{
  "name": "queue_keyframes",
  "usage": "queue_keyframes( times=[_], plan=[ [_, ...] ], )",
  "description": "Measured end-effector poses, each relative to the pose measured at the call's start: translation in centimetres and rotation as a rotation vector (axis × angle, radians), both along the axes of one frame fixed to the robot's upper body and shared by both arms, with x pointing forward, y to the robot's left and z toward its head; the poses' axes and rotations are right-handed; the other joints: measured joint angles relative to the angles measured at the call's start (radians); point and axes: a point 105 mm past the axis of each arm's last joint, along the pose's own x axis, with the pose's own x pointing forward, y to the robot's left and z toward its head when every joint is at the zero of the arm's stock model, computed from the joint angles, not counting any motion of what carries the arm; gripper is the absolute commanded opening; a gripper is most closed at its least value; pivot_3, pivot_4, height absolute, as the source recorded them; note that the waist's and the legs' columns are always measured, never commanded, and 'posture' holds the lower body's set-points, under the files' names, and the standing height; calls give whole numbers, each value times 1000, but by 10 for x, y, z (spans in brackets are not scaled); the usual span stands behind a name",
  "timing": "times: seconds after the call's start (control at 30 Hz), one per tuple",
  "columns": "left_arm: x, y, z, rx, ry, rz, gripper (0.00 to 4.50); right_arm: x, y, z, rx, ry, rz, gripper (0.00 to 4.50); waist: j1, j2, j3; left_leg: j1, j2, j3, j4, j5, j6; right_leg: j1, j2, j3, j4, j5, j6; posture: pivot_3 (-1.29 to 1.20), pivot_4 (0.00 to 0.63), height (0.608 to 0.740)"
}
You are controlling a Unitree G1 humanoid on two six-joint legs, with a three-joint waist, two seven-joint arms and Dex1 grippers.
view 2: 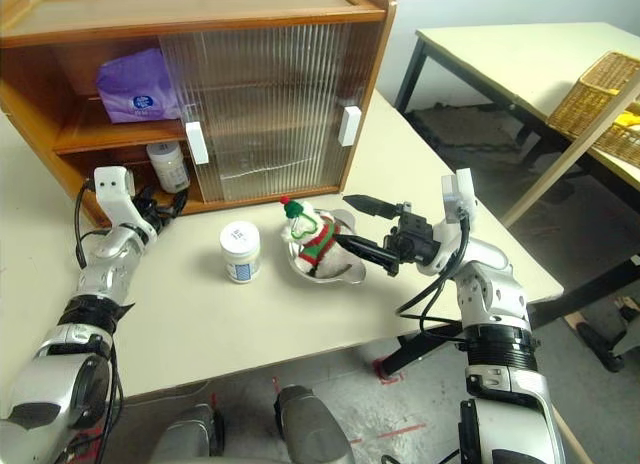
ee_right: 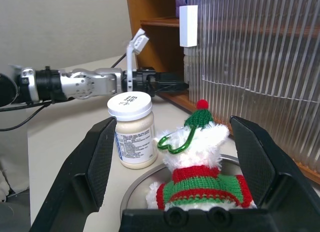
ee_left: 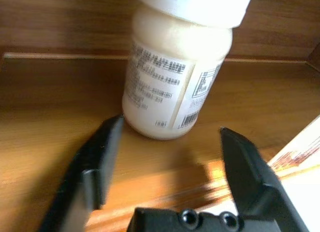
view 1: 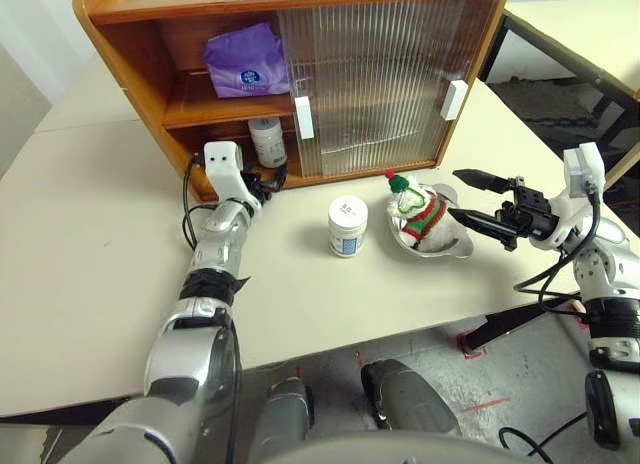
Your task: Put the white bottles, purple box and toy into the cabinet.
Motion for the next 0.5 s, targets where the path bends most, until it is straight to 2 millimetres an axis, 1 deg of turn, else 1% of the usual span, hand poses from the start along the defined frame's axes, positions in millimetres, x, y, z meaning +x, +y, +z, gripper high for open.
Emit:
queue_keyframes(
  times=[0.07,0.1,0.13,0.2,0.27,0.3,0.4,0.5],
  plan=[
    [-4,2,2,5,-10,8,2391,0,1,0,1,1,2,4500,1,0,0,0,0,0,0,0,0,1,0,0,0,0,0,-236,96,740],
    [-6,3,3,9,-17,12,2099,0,2,-1,1,3,4,4500,1,0,0,0,0,0,0,0,0,1,0,0,0,0,0,-232,98,740],
    [-8,4,5,12,-22,16,1690,0,2,-1,2,4,6,4500,1,0,0,0,0,0,0,0,0,1,0,0,0,0,0,-232,98,740],
    [-10,6,10,22,-40,26,1012,0,3,-2,0,7,9,4500,2,0,0,0,0,-1,0,0,0,1,0,0,0,0,-1,-231,99,740],
    [-11,9,14,31,-55,38,213,0,3,-2,-2,8,10,4500,4,0,0,1,0,-1,0,0,0,1,0,1,0,1,-1,-230,98,740],
    [-11,11,17,37,-61,47,39,0,4,-2,-2,8,11,4500,5,0,0,1,0,-2,0,0,0,1,0,2,0,1,-1,-230,97,740],
    [-10,17,19,48,-65,70,39,0,4,-3,-3,9,12,4500,6,0,0,0,1,-5,0,0,0,0,-1,4,0,1,-2,-235,96,740],
    [-6,17,23,51,-71,77,39,0,4,-3,-1,10,11,4500,11,0,0,0,1,-8,0,0,0,0,-1,5,0,1,-2,-242,95,740]
  ],
)
